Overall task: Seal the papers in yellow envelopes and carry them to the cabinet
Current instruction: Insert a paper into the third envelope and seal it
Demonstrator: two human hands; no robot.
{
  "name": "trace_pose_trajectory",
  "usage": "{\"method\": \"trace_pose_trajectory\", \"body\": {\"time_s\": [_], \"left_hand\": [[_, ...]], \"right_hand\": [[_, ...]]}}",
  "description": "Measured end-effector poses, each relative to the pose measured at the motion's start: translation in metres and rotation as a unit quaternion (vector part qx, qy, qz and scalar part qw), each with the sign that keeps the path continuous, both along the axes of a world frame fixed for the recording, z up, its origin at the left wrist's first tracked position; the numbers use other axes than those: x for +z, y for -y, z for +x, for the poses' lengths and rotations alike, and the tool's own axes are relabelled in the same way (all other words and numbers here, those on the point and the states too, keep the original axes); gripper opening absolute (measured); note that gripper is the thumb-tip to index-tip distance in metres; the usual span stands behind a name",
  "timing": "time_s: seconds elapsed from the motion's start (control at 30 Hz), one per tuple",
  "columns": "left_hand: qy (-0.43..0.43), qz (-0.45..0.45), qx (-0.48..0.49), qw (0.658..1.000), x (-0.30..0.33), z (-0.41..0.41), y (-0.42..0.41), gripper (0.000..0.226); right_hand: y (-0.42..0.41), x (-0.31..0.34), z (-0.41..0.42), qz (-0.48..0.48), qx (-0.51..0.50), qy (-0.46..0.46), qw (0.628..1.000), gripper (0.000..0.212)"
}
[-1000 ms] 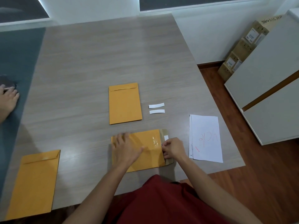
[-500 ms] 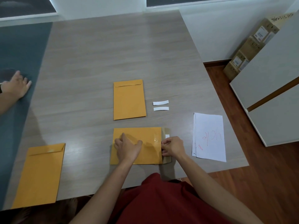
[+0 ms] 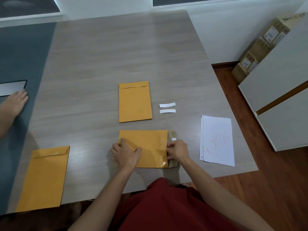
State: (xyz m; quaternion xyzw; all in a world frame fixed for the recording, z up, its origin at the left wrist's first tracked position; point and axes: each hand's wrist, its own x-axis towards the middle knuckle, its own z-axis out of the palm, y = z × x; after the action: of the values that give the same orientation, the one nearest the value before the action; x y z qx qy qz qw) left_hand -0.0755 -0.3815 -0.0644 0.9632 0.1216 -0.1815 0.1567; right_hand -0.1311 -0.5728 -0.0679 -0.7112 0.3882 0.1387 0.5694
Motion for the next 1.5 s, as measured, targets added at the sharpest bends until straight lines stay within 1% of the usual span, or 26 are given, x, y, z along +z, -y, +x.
{"method": "trace_pose_trajectory", "body": {"time_s": [0.13, 0.2, 0.27, 0.33, 0.4, 0.47, 0.57, 0.6, 0.7, 0.97, 1.17, 1.37, 1.5], "left_hand": [[-0.007, 0.031, -0.018, 0.999, 0.0, 0.0, 0.001, 0.083], [0.0, 0.043, -0.052, 0.998, -0.002, 0.0, 0.002, 0.087], [0.016, 0.03, -0.119, 0.992, -0.004, 0.0, 0.006, 0.092], [0.034, 0.009, -0.222, 0.974, -0.005, 0.001, 0.016, 0.091], [0.049, 0.001, -0.323, 0.945, -0.002, 0.002, 0.034, 0.089], [0.039, 0.003, -0.393, 0.919, 0.001, 0.003, 0.054, 0.09], [0.005, 0.034, -0.464, 0.885, 0.004, 0.006, 0.074, 0.095], [-0.009, 0.046, -0.473, 0.88, 0.005, 0.007, 0.077, 0.097], [-0.038, 0.063, -0.471, 0.879, 0.007, 0.009, 0.078, 0.103], [-0.038, 0.073, -0.476, 0.875, 0.011, 0.008, 0.079, 0.105], [-0.044, 0.075, -0.476, 0.875, 0.009, 0.008, 0.078, 0.106], [-0.044, 0.067, -0.472, 0.878, 0.007, 0.008, 0.077, 0.105], [-0.041, 0.066, -0.472, 0.878, 0.007, 0.008, 0.077, 0.106]], "right_hand": [[0.004, 0.002, -0.001, -0.054, 0.022, 0.011, 0.998, 0.004], [0.013, 0.003, -0.004, -0.1, 0.028, 0.038, 0.994, 0.007], [0.025, 0.002, -0.008, -0.181, 0.048, 0.069, 0.98, 0.015], [0.036, 0.001, -0.01, -0.239, 0.084, 0.078, 0.964, 0.027], [0.042, 0.0, -0.01, -0.252, 0.136, 0.071, 0.955, 0.039], [0.043, -0.001, -0.009, -0.261, 0.174, 0.067, 0.947, 0.045], [0.044, -0.001, -0.007, -0.272, 0.199, 0.071, 0.939, 0.045], [0.044, -0.002, -0.006, -0.275, 0.204, 0.071, 0.937, 0.043], [0.044, -0.003, -0.006, -0.285, 0.21, 0.066, 0.933, 0.034], [0.046, -0.006, 0.003, -0.281, 0.185, 0.092, 0.937, 0.024], [0.044, -0.011, 0.009, -0.284, 0.184, 0.089, 0.937, 0.012], [0.043, -0.014, 0.004, -0.289, 0.155, 0.106, 0.939, 0.019], [0.043, -0.016, 0.002, -0.284, 0.138, 0.11, 0.943, 0.015]]}}
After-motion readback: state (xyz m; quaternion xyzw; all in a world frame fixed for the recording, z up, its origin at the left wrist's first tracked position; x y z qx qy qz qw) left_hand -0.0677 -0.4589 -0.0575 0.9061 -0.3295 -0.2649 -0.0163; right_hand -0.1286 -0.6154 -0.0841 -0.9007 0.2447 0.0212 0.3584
